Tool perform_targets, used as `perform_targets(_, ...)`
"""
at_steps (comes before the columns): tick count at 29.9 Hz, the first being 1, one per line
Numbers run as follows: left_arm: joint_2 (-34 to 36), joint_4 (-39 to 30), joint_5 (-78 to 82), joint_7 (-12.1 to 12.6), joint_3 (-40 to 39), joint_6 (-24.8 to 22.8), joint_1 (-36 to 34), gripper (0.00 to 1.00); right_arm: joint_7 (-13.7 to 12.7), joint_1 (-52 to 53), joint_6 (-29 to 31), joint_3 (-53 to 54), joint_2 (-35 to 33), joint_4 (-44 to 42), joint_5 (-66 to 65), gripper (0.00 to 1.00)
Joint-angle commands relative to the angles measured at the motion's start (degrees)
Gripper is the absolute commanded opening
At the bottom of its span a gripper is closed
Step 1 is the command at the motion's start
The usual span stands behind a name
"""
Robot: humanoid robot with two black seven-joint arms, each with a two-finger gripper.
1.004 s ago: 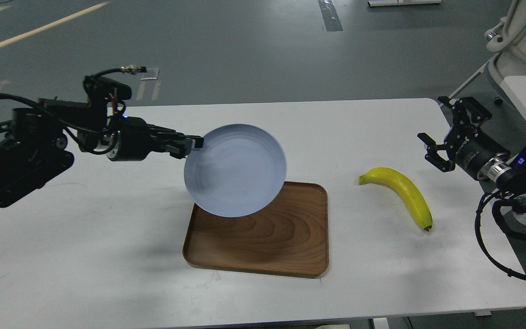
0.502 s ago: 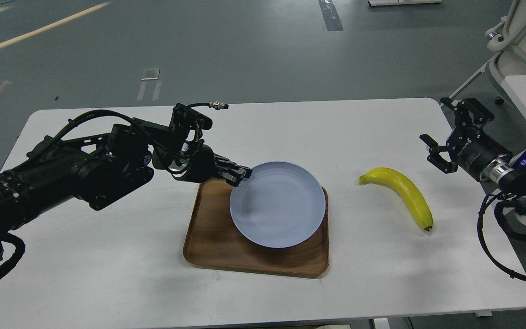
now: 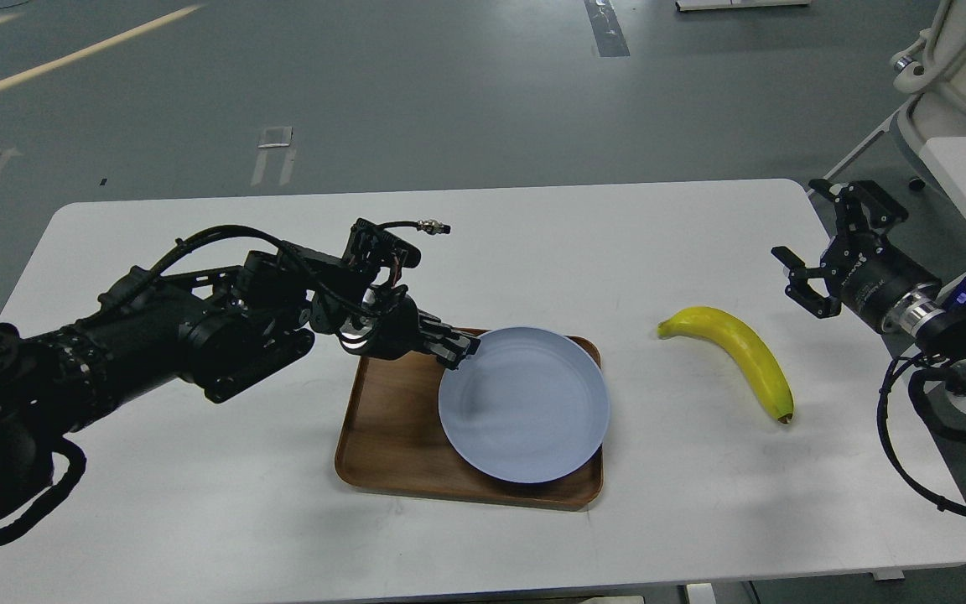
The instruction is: Place banana on plate with both arms
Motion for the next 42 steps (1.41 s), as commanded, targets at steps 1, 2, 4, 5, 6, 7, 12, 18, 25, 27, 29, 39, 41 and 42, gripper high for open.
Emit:
perform_targets(1,-0.1,0.3,-0.2,0.0,-0.1,0.0,-0.1,1.00,0.0,0.1,0.0,0.0,0.0,0.0,0.0,1.00)
perform_targets(2,0.0,0.2,-0.2,0.0,-0.1,0.0,-0.2,1.00,0.0,0.1,0.0,0.0,0.0,0.0,0.0,1.00)
perform_targets(4,0.7,0.2,-0.8,0.0,-0.4,0.0,-0.3,1.00,0.0,0.1,0.0,0.0,0.0,0.1,0.0,1.00)
perform_targets(5,1.0,0.2,-1.6,0.0,-0.7,0.1,-0.4,1.00,0.0,0.1,0.0,0.0,0.0,0.1,0.0,1.00)
perform_targets(6,1.2,0.2,-2.9,0.0,-1.0,0.1,-0.7,1.00,0.0,0.1,0.0,0.0,0.0,0.1,0.0,1.00)
perform_targets(7,1.9,0.5,-6.6,0.0,-1.2,0.2,-1.1,1.00,0.0,0.1,0.0,0.0,0.0,0.1,0.0,1.00)
perform_targets(12,7.9,1.6,-32.0,0.0,-2.5,1.7,-3.1,1.00,0.0,0.1,0.0,0.0,-0.2,0.0,0.0,1.00)
perform_targets(18,15.8,1.6,-76.6,0.0,-7.8,1.0,-1.4,1.00,0.0,-0.3,0.0,0.0,-0.3,0.2,0.0,1.00)
perform_targets(25,24.2,0.9,-88.7,0.0,-21.6,-5.6,13.8,1.00,0.0,-0.3,0.0,-0.3,-0.7,0.1,-4.0,1.00)
perform_targets(27,23.9,1.6,-88.8,0.0,-27.2,-5.6,18.2,1.00,0.0,0.2,0.0,-0.9,-2.1,0.4,-10.2,1.00)
perform_targets(29,23.3,1.8,-88.9,0.0,-30.7,-5.6,20.5,1.00,0.0,1.0,0.0,-1.5,-3.8,0.9,-18.5,1.00)
perform_targets(39,21.6,1.6,-88.5,0.0,-31.8,-5.6,21.2,1.00,0.0,13.6,0.0,-3.0,-10.0,5.0,-62.3,1.00)
perform_targets(41,21.5,1.4,-88.5,0.0,-31.8,-5.6,21.2,1.00,0.0,15.3,0.0,-5.3,-9.6,7.0,-70.3,1.00)
perform_targets(42,21.4,1.4,-88.4,0.0,-31.8,-5.6,21.2,1.00,0.0,16.4,0.0,-7.8,-9.1,8.1,-74.7,1.00)
